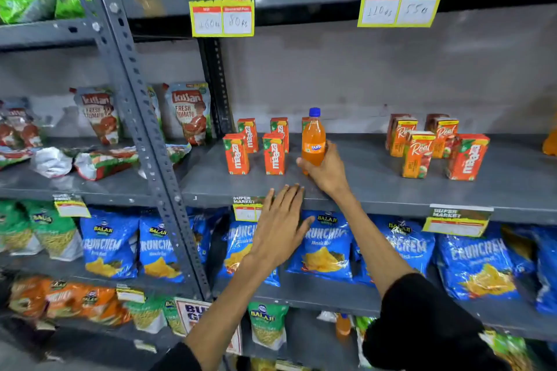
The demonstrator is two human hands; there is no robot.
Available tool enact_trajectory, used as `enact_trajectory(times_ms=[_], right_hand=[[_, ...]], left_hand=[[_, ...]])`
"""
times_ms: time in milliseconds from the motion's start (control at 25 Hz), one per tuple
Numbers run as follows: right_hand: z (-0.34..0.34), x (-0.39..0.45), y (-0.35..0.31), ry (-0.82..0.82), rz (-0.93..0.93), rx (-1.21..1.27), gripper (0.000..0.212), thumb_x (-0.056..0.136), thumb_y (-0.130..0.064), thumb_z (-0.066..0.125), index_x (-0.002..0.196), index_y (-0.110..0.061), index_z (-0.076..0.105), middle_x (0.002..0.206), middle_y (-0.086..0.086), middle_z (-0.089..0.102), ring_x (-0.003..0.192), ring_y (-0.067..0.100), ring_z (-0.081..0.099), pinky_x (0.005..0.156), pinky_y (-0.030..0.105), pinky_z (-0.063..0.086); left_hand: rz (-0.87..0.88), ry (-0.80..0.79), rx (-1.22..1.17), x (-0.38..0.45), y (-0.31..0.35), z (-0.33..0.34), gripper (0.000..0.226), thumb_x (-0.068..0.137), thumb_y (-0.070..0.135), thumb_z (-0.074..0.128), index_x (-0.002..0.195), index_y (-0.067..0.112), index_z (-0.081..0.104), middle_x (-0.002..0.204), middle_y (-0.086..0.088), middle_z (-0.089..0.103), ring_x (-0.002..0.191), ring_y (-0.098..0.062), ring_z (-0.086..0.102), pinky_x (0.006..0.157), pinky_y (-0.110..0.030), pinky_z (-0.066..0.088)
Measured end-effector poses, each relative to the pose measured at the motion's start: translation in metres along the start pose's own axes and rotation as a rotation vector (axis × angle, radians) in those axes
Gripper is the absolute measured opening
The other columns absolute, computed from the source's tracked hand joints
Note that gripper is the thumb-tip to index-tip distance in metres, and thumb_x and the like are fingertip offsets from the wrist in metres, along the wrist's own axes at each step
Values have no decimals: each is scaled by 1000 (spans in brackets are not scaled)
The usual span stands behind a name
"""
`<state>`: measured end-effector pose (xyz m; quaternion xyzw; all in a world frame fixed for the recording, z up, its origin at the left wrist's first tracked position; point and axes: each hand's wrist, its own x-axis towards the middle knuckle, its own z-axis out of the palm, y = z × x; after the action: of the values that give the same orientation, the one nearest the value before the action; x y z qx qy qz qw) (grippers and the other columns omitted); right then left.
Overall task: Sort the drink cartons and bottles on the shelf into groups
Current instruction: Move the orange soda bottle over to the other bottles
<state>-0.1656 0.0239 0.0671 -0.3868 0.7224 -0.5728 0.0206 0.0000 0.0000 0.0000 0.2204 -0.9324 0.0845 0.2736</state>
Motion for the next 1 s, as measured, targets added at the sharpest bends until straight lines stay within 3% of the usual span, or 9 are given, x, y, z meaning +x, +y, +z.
enact_trajectory(times_ms=[80,200,320,520,760,1000], right_hand=[[1,4,-7,13,19,-5,59,78,-27,82,124,-6,51,119,12,65,100,20,63,74,23,44],[0,3,-9,43,48,34,56,78,-24,83,123,-5,55,120,13,68,99,16,62,83,28,50],[-8,-5,-7,79,67,52,53,74,-26,85,117,-7,59,114,10,71,93,15,64,86,32,55],[-55,-39,-9,32,17,100,44,72,-34,85,105,-23,59,103,-5,71,93,11,69,83,24,55],[-169,-67,18,73,19,135,47,70,-29,88,110,-20,66,98,-12,74,88,0,72,78,18,58],[-311,-55,78,212,84,70,34,67,-23,88,95,-24,69,93,-3,78,87,14,75,84,40,61]], left_hand=[[-17,-9,-2,2,-1,-1,66,99,53,33,148,10,43,150,-9,51,141,-27,44,120,-50,30],[-8,4,11,2,-2,2,64,100,52,33,149,11,42,151,-7,51,141,-26,44,119,-49,31],[-6,47,1,2,-2,4,60,101,49,35,146,10,48,148,-7,54,138,-26,47,117,-49,34],[-28,83,-55,2,20,0,56,102,45,36,138,8,58,141,-10,62,134,-29,54,114,-50,40],[-42,27,-121,32,91,-3,62,100,52,33,125,7,67,128,-11,70,121,-32,62,108,-48,47],[7,18,-187,68,202,3,65,98,56,31,117,7,71,119,-12,74,114,-32,66,101,-46,51]])
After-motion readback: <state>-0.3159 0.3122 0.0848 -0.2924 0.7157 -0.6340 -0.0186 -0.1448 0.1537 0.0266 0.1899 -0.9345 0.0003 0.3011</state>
